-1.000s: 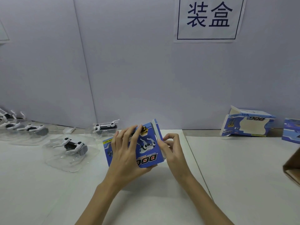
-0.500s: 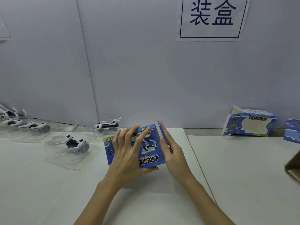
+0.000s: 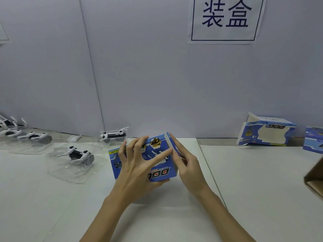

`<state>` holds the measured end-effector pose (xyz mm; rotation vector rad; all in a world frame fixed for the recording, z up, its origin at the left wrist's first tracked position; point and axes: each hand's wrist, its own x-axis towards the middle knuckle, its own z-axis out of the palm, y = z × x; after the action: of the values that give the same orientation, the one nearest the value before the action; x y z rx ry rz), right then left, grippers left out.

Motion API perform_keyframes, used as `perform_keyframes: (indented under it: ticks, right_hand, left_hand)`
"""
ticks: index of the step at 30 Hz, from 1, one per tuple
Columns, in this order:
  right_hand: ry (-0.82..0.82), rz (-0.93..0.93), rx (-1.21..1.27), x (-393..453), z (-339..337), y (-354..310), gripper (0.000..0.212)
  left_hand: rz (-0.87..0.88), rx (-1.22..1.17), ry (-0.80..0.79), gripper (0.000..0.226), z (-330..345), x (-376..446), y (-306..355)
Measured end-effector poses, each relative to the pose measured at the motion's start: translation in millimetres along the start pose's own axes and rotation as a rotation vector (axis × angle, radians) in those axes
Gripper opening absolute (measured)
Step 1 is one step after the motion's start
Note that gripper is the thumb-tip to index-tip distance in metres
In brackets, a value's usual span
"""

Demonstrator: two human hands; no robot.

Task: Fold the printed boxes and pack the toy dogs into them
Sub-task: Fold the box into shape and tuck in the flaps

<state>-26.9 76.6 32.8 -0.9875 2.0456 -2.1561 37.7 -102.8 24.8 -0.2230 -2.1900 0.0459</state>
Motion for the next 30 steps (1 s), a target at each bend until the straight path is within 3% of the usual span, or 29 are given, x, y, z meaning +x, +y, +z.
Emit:
perform_keyframes:
  ticks: [3,12,19,30]
  right_hand:
    - [0.002,-0.013,0.037,0.5,-0.3,-1.2,0.042]
    - [0.042,-0.054,-0.054,-1.3,5.5,-2.5,0.050]
    - [0.011,-0.088,-0.053,1.5,-0.2,-5.5,0.038]
    - [-0.040,-0.150,-0.103,-2.6,6.5,-1.8,0.050]
  left_hand:
    - [0.013,0.009,-0.019,0.079,-2.5,0.5,1.1]
    - [-0.029,-0.031,-0.010,0.076,-8.5,2.6,2.3]
    - [-0.031,0.041,0.040,0.077,-8.8,5.8,6.9]
    - [-0.071,0.008,0.054,0.084,-10.1,6.6,8.3]
